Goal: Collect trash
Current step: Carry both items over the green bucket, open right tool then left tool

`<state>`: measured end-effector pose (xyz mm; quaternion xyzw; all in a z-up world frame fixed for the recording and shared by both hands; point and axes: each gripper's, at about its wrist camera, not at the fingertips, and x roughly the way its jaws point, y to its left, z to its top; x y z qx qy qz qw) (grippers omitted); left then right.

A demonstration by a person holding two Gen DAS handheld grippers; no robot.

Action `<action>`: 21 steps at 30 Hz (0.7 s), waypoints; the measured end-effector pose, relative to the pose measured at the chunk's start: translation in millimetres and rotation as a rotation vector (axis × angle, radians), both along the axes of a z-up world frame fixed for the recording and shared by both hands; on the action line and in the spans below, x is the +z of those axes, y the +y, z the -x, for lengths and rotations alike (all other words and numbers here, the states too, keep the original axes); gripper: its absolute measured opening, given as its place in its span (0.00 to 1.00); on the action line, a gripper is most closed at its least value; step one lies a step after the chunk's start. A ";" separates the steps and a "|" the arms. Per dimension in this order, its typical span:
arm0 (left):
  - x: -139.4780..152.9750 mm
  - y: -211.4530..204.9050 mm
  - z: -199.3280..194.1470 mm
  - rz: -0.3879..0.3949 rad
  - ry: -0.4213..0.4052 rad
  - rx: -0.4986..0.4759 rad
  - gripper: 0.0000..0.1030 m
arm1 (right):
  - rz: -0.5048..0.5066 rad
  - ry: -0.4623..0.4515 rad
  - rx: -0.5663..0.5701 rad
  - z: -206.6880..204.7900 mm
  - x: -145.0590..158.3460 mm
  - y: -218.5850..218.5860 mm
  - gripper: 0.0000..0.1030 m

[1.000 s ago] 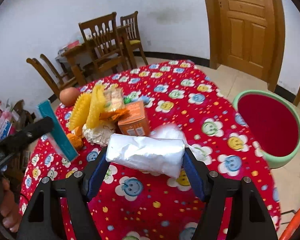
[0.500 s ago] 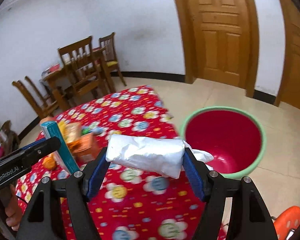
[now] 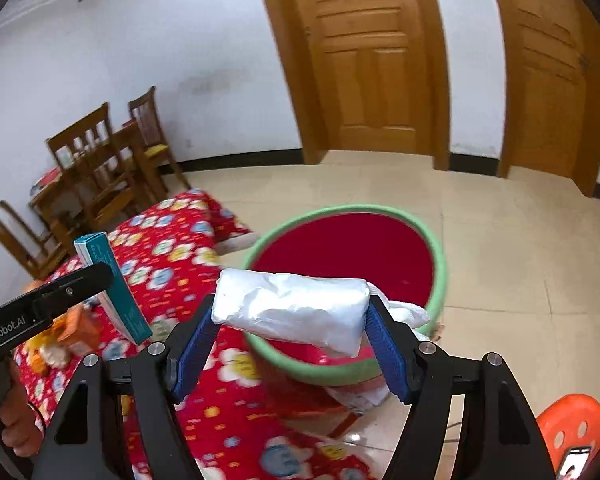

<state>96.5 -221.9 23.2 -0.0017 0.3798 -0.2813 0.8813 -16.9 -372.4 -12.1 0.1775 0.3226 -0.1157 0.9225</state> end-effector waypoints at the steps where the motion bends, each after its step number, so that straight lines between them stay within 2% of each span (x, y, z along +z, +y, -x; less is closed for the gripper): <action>1: -2.7 -5.9 -2.7 0.000 0.005 -0.008 0.49 | -0.001 0.004 -0.012 -1.1 -3.4 -5.7 0.71; 10: -19.0 -45.8 -14.9 -0.017 0.033 -0.048 0.49 | -0.034 0.060 -0.061 -27.3 -34.4 -40.8 0.72; 21: -28.3 -51.3 -24.4 -0.032 0.050 -0.039 0.49 | -0.062 0.061 -0.067 -38.4 -39.0 -43.4 0.75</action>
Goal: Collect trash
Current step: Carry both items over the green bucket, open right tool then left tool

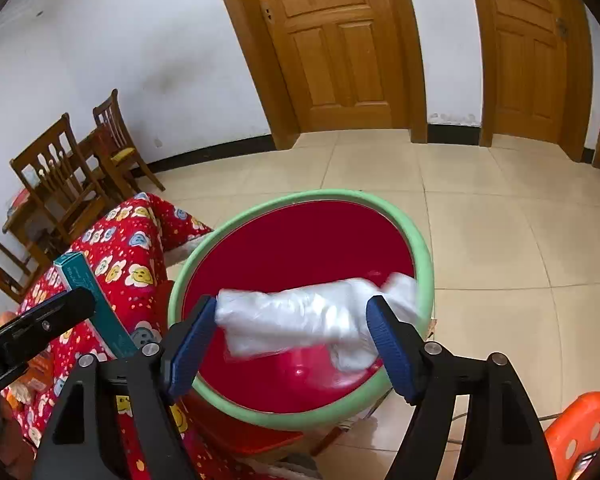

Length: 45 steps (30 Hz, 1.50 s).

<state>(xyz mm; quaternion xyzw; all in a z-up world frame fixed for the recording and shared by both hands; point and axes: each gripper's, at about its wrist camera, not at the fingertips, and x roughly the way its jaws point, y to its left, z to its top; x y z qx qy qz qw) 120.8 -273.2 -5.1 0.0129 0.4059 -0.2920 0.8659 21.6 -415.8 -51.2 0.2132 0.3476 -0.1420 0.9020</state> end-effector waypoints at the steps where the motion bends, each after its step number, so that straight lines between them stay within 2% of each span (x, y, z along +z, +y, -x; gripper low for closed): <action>1: -0.1 -0.2 0.1 0.000 0.003 0.002 0.49 | -0.002 -0.002 0.000 0.5 0.4 -0.4 0.75; 11: -3.1 -10.5 -4.6 -0.007 0.001 -0.014 0.49 | -0.029 -0.037 -0.030 14.6 9.2 -4.9 0.79; 21: -8.3 -32.8 -9.0 0.003 -0.008 -0.052 0.49 | 0.011 -0.060 -0.160 43.9 17.9 -21.9 0.79; 30: -24.3 -57.9 -10.7 -0.042 0.000 -0.084 0.49 | -0.021 -0.064 -0.205 55.0 13.3 -32.3 0.79; 32: -26.0 -60.3 -9.7 -0.062 0.000 -0.080 0.57 | -0.025 -0.065 -0.213 57.6 12.5 -34.6 0.79; 33: -26.4 -60.6 -9.2 -0.068 -0.002 -0.072 0.66 | -0.027 -0.064 -0.216 58.5 12.2 -35.7 0.79; 34: -26.1 -60.0 -8.2 -0.073 -0.008 -0.059 0.70 | -0.028 -0.064 -0.219 58.8 12.1 -36.6 0.79; 45: -19.3 -42.0 -5.8 -0.071 -0.002 -0.012 0.72 | -0.030 -0.078 -0.208 64.5 18.0 -30.7 0.79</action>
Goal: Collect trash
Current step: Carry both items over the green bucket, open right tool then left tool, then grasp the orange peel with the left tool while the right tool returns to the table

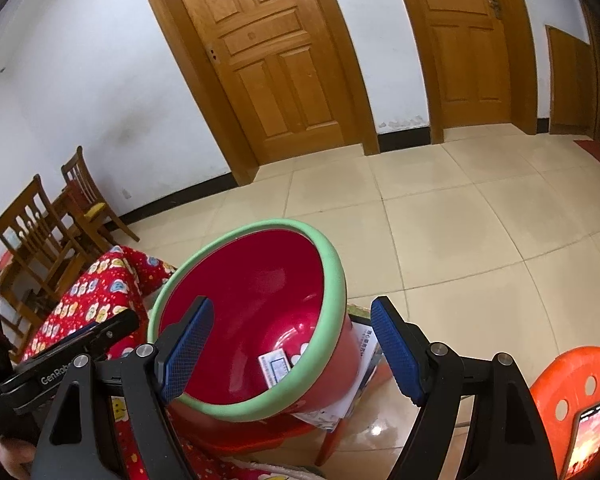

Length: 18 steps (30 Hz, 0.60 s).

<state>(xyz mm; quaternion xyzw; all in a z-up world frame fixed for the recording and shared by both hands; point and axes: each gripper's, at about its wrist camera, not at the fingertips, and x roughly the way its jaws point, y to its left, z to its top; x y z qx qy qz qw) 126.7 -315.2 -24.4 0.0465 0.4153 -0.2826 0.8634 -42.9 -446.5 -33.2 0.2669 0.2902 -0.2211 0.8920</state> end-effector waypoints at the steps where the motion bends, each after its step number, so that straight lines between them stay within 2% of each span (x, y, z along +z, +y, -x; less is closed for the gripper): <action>1: 1.4 2.6 1.1 0.001 -0.001 0.004 0.72 | 0.000 -0.002 0.003 0.5 0.9 1.0 0.79; 8: 12.1 29.0 7.4 0.023 0.001 0.045 0.73 | -0.002 -0.015 0.037 4.2 8.2 11.5 0.79; 18: 27.8 65.3 27.5 0.017 -0.022 0.075 0.73 | 0.019 -0.027 0.090 9.5 22.1 34.1 0.79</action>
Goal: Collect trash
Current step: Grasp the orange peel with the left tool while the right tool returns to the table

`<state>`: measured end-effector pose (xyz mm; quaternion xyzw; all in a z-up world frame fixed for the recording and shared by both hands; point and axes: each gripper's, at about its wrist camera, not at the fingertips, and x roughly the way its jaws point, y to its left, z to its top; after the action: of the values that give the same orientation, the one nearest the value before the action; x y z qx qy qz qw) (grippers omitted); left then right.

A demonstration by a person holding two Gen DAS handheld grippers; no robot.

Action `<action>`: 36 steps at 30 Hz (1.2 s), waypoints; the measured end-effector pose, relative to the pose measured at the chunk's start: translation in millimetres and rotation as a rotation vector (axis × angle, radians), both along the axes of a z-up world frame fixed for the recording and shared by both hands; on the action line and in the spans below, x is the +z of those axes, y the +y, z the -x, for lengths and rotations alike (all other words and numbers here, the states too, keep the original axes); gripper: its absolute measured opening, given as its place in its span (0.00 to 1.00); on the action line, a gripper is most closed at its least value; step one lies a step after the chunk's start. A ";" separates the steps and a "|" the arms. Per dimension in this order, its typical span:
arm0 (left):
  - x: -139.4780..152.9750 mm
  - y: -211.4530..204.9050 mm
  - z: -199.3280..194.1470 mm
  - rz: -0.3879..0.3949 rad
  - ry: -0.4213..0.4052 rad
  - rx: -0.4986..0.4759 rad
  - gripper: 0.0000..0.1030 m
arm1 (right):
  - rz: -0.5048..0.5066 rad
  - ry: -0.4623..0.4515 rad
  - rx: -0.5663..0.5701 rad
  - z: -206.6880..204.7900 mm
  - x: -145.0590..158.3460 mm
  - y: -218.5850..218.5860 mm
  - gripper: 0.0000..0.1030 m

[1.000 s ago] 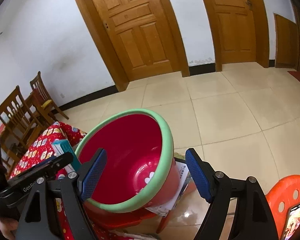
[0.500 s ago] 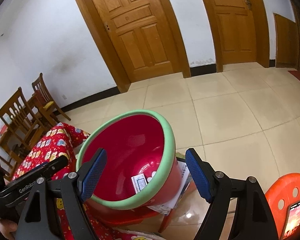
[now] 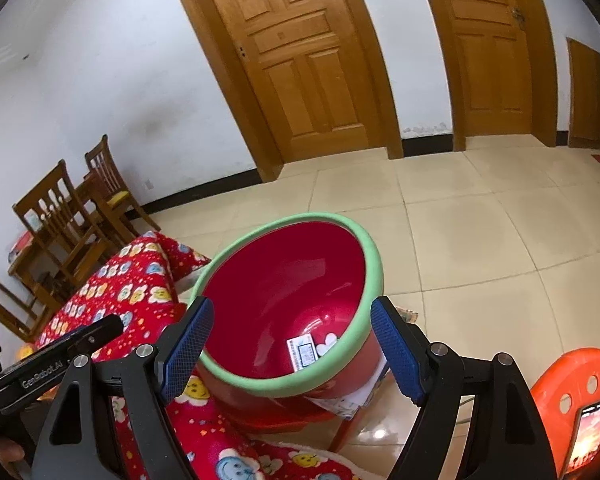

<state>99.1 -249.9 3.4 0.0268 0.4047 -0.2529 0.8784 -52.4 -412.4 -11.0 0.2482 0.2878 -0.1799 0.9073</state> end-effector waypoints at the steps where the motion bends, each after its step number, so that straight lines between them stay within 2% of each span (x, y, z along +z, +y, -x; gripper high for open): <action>1: 2.7 4.6 3.1 -0.003 -0.007 0.002 0.73 | 0.002 -0.002 0.005 0.9 1.6 2.5 0.79; 9: 18.3 38.8 20.3 0.008 -0.031 0.041 0.73 | 0.000 -0.020 0.057 4.8 10.7 24.3 0.79; 26: 24.4 128.5 50.2 0.017 -0.043 0.206 0.73 | 0.007 -0.020 0.189 3.4 17.5 80.3 0.79; 36: 17.4 194.5 50.8 0.013 -0.022 0.368 0.73 | 0.015 0.020 0.266 -10.5 14.0 116.6 0.79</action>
<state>48.4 -55.4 20.8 -0.0505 0.3914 -0.0901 0.9144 -41.9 -295.8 3.0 0.1991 0.3257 -0.0627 0.9221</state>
